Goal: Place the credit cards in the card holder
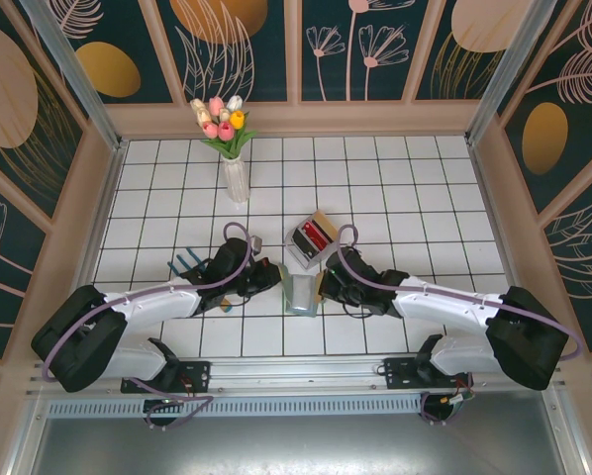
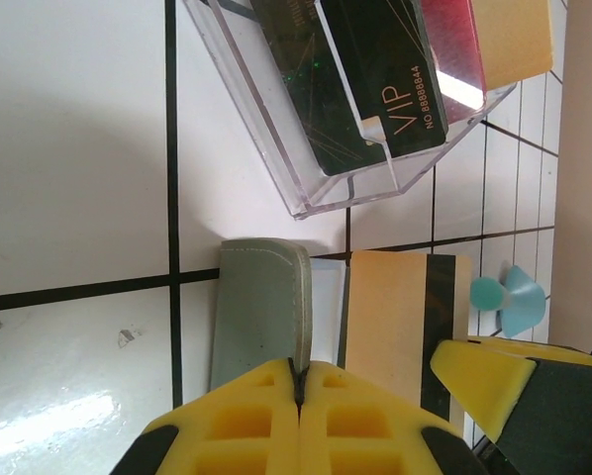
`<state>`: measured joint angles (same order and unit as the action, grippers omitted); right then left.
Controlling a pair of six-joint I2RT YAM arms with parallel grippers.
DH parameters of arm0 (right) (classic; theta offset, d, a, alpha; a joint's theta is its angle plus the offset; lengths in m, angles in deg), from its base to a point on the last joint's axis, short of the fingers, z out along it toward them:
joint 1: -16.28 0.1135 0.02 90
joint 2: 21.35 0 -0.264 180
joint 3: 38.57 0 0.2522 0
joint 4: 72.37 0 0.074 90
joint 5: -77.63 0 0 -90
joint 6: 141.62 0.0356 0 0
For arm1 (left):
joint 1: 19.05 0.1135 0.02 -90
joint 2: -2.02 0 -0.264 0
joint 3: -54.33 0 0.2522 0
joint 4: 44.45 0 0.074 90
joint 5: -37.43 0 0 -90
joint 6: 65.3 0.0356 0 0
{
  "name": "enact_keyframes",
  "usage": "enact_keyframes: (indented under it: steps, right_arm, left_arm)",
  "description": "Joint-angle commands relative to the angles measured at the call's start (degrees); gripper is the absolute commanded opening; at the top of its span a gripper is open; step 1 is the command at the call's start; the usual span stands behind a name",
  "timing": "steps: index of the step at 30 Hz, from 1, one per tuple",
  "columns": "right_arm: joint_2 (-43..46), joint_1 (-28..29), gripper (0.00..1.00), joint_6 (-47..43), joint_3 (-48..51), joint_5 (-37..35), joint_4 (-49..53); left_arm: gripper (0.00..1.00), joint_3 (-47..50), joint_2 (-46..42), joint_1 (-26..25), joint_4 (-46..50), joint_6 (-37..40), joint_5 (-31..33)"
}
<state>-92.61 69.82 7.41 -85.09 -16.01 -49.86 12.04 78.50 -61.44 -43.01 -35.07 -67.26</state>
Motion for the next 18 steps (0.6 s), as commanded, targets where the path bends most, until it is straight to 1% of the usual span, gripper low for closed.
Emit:
enact_keyframes:
  steps: [1, 7, 12, 18]
  right_arm:
    - [0.5, 0.6, 0.0, 0.4, -1.2, -1.4, -1.7]
    - [-3.8, 0.9, 0.0, 0.2, -1.9, -0.4, -2.1]
    - [-6.3, 1.3, 0.0, 0.5, -2.7, -0.5, -2.0]
    - [-4.1, 1.4, 0.0, 0.2, -2.4, 1.8, -6.4]
  left_arm:
    - [0.0, -1.3, -0.1, -0.2, 4.1, 2.4, 1.1]
    - [0.0, -2.0, 0.6, -0.2, 4.9, 3.3, 0.5]
    - [0.0, -2.1, 0.6, -0.2, 6.6, 4.3, 1.9]
    - [0.0, -1.4, 0.3, 0.8, 9.5, 6.3, 3.2]
